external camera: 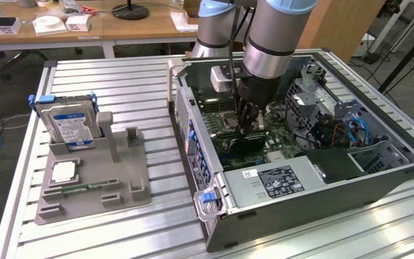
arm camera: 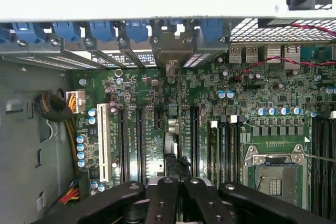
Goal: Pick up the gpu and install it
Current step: 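Press down on the gpu until it lock into place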
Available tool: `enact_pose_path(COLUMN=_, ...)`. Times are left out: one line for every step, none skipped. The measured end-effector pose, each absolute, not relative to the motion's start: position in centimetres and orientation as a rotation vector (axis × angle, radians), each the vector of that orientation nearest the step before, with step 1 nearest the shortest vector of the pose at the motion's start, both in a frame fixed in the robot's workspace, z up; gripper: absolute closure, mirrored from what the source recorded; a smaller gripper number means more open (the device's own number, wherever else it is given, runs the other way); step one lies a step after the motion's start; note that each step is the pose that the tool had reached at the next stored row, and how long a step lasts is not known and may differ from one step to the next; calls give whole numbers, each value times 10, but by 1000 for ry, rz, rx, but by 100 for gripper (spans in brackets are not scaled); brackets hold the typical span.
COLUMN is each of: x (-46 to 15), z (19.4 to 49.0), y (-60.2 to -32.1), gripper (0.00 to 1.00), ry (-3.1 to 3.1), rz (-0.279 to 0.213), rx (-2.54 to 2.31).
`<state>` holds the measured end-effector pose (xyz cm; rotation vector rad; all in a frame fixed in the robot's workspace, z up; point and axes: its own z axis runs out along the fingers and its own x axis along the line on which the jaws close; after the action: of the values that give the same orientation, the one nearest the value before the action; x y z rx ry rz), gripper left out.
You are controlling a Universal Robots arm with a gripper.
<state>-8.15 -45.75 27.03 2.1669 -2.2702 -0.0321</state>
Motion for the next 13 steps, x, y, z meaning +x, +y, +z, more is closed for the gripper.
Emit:
enact_pose_path(x=-82, z=269, y=-457, gripper=89, ry=-2271, rz=-32, rx=2166)
enact_pose_path(x=-83, z=267, y=-457, gripper=89, ry=-2273, rz=-32, rx=2164)
enact_pose_path(x=-83, z=265, y=-457, gripper=89, ry=-2274, rz=-32, rx=2163)
enact_pose_path(x=-84, z=263, y=-456, gripper=89, ry=-2275, rz=-31, rx=2161)
enact_pose_path(x=-85, z=262, y=-456, gripper=89, ry=-2275, rz=-30, rx=2159)
enact_pose_path(x=-86, z=261, y=-455, gripper=89, ry=-2276, rz=-30, rx=2157)
enact_pose_path(x=-87, z=259, y=-455, gripper=89, ry=-2276, rz=-29, rx=2155)
enact_pose_path(x=-87, z=259, y=-454, gripper=89, ry=-2276, rz=-29, rx=2153)
enact_pose_path(x=-87, z=258, y=-454, gripper=89, ry=-2276, rz=-29, rx=2152)
enact_pose_path(x=-88, z=259, y=-454, gripper=89, ry=-2276, rz=-29, rx=2152)
enact_pose_path(x=-88, z=260, y=-454, gripper=89, ry=-2277, rz=-29, rx=2152)
enact_pose_path(x=-88, z=261, y=-454, gripper=89, ry=-2281, rz=-32, rx=2154)
enact_pose_path(x=-88, z=264, y=-454, gripper=89, ry=-2284, rz=-34, rx=2156)
